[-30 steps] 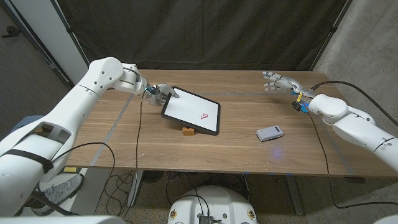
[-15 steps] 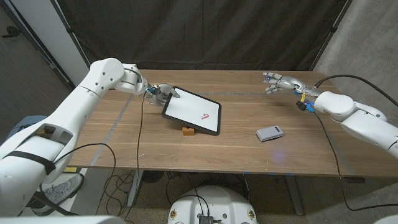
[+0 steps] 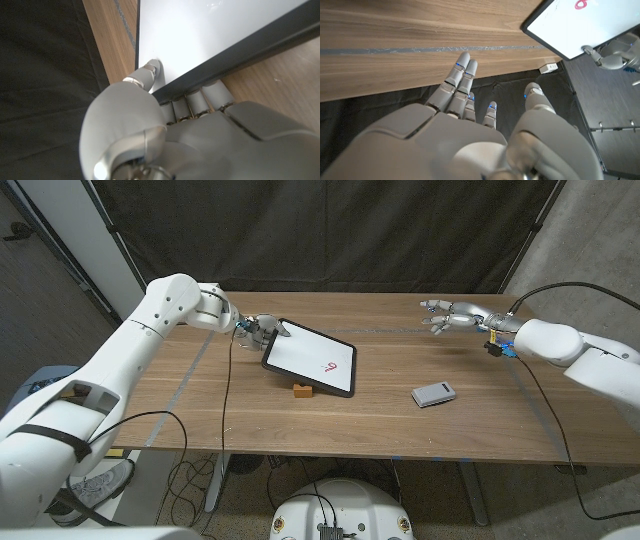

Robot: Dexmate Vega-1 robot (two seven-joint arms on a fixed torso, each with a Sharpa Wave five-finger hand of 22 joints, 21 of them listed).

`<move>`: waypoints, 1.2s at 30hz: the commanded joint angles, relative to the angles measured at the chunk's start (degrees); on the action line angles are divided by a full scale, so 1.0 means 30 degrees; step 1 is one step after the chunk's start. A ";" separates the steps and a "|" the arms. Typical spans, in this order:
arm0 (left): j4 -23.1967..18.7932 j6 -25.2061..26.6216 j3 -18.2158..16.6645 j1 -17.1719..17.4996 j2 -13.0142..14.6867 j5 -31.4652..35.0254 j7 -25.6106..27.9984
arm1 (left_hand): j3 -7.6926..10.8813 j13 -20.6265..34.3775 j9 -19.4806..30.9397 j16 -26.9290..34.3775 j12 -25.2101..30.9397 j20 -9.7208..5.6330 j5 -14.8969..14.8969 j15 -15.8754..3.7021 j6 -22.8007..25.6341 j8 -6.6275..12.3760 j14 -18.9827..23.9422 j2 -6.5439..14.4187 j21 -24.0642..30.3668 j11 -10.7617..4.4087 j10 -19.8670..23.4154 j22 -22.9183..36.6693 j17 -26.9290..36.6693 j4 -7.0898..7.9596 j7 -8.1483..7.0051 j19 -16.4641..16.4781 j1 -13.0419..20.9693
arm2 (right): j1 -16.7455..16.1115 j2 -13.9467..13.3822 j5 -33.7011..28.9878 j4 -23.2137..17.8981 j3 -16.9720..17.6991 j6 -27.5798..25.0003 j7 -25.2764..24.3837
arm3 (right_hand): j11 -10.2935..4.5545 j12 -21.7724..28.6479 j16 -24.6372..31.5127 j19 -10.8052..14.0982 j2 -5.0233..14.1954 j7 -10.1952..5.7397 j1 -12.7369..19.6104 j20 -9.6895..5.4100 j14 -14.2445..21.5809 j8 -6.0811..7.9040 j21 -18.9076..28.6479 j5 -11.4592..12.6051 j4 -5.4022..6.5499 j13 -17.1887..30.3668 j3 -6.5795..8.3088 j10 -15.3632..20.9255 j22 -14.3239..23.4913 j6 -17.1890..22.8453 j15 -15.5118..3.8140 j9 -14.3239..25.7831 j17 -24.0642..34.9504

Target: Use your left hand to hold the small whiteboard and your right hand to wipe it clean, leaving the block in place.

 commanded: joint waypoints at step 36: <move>0.0029 -0.0634 0.0334 -0.0067 -0.0416 0.0156 0.0522 | -0.0093 0.0084 0.0032 -0.0050 -0.0053 0.0035 0.0056 -0.0083 0.0045 -0.0086 0.0067 0.0005 -0.0128 -0.0195 -0.0005 0.0023 0.0031 0.0113 -0.0164 -0.0141 0.0067 | -0.6742 -0.6689 -0.3426 -0.3460 0.4411 -0.0836 -0.1804 | 0.0856 0.0277 0.5321 0.0924 -0.1930 -0.0012 0.6820 0.0276 0.1452 0.0340 0.3701 -0.0082 -0.0322 0.0537 0.0242 0.1196 0.3305 0.1545 -0.2541 0.0176 0.4067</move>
